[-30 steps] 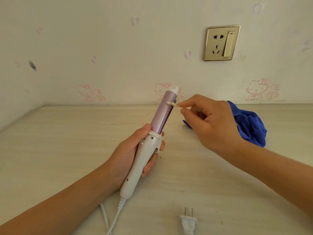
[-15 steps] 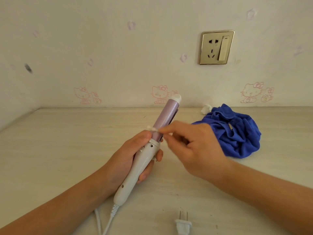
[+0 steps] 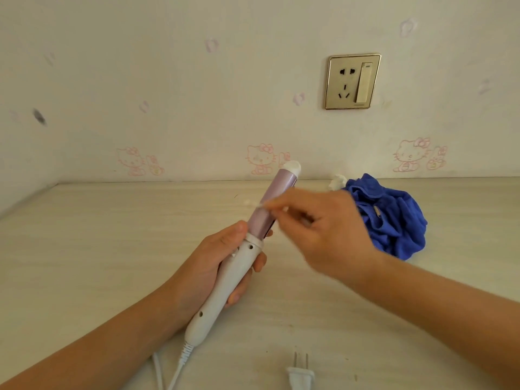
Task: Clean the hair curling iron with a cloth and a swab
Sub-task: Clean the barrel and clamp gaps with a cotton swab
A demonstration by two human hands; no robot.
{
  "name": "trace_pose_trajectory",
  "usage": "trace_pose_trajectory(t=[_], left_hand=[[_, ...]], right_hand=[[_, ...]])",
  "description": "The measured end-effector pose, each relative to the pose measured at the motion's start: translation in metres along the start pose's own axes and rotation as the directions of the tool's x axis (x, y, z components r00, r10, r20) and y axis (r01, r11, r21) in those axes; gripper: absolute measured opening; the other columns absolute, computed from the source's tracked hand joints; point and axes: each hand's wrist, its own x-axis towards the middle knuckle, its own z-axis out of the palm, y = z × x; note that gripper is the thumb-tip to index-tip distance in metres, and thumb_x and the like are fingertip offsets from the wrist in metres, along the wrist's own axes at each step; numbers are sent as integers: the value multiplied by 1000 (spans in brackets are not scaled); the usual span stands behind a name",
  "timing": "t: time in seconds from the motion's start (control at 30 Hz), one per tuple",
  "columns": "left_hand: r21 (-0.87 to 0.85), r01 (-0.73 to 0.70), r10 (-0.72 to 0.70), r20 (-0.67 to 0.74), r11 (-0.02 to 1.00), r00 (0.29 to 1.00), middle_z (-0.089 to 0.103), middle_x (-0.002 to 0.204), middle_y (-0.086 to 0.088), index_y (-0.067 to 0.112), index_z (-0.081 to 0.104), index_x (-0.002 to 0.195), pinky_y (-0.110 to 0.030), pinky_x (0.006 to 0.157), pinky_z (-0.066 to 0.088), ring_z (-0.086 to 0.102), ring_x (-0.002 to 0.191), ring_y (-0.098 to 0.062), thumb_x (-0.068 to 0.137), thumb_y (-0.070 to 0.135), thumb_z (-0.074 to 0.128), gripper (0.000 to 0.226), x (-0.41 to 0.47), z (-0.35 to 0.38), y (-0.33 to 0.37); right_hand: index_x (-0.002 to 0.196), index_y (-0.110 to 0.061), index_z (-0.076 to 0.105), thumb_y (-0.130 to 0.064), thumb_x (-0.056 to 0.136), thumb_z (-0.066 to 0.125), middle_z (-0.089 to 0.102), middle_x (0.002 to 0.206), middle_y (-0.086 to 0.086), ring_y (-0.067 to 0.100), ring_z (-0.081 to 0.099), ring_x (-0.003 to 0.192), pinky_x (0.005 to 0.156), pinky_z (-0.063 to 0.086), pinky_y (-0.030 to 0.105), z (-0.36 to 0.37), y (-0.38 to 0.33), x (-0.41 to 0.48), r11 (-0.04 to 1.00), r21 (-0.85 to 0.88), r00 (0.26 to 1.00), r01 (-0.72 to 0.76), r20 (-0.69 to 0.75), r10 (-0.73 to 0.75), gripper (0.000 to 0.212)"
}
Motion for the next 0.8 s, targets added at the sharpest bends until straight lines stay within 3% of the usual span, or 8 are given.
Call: trace_pose_trajectory(t=[0.13,0.27,0.33,0.47,0.53,0.6,0.67,0.8], left_hand=[[-64,64,-63,19,996,998,65,83,-10,16,69,126,-20,39,42,48,37,-14,98,61,37,62,-1,0,1],[-44,44,-44,4,998,999,64,82,-15,11,73,106,-23,38,40,47,37,-16,99,59,37,60,-1,1,0],[-55,45,-44,3,998,999,64,82,-15,10,73,105,-23,38,40,47,36,-15,99,58,37,60,-1,1,1],[-82,58,-57,15,995,998,63,83,-11,9,71,121,-21,37,41,47,36,-14,98,58,37,64,-1,0,1],[-70,52,-51,12,996,999,62,82,-12,10,72,120,-21,38,40,47,36,-15,98,58,37,63,-1,0,0],[-47,30,-30,-1,998,1000,61,84,-16,12,73,114,-22,39,41,48,37,-15,98,58,39,60,-1,1,-1],[-39,10,-11,-22,999,1000,60,85,-20,13,74,108,-21,39,41,48,36,-15,96,59,44,57,0,1,-1],[-68,12,-14,-34,998,999,60,81,-11,10,71,116,-20,40,42,48,36,-15,96,56,45,57,0,0,0]], right_hand=[[95,-17,79,-7,94,67,54,50,-1,16,43,45,47,37,30,-14,19,15,993,19,985,-115,-130,117,16],[97,-23,78,-15,93,63,48,52,-25,1,47,45,53,31,11,8,-12,-16,1000,18,997,22,79,-23,18],[95,-22,78,-13,93,63,44,53,-31,-3,49,47,54,31,8,5,-9,-10,999,0,995,44,88,-44,17],[96,-17,78,-8,94,66,56,52,-3,17,47,47,50,37,25,-13,21,18,994,-7,989,-107,-103,105,16],[96,-20,78,-10,93,65,55,52,-11,14,45,45,49,36,22,-8,17,9,996,10,991,-90,-101,91,17],[99,-26,77,-16,94,63,53,52,-17,11,46,44,50,35,16,4,-1,-8,1000,21,1000,-19,14,19,18],[100,-27,76,-20,95,61,54,52,-11,12,47,45,52,33,13,7,-6,-14,1000,20,995,11,96,-13,18],[98,-19,79,-12,94,65,49,50,-10,11,41,46,49,35,25,-11,21,14,994,5,990,-105,-91,105,16]])
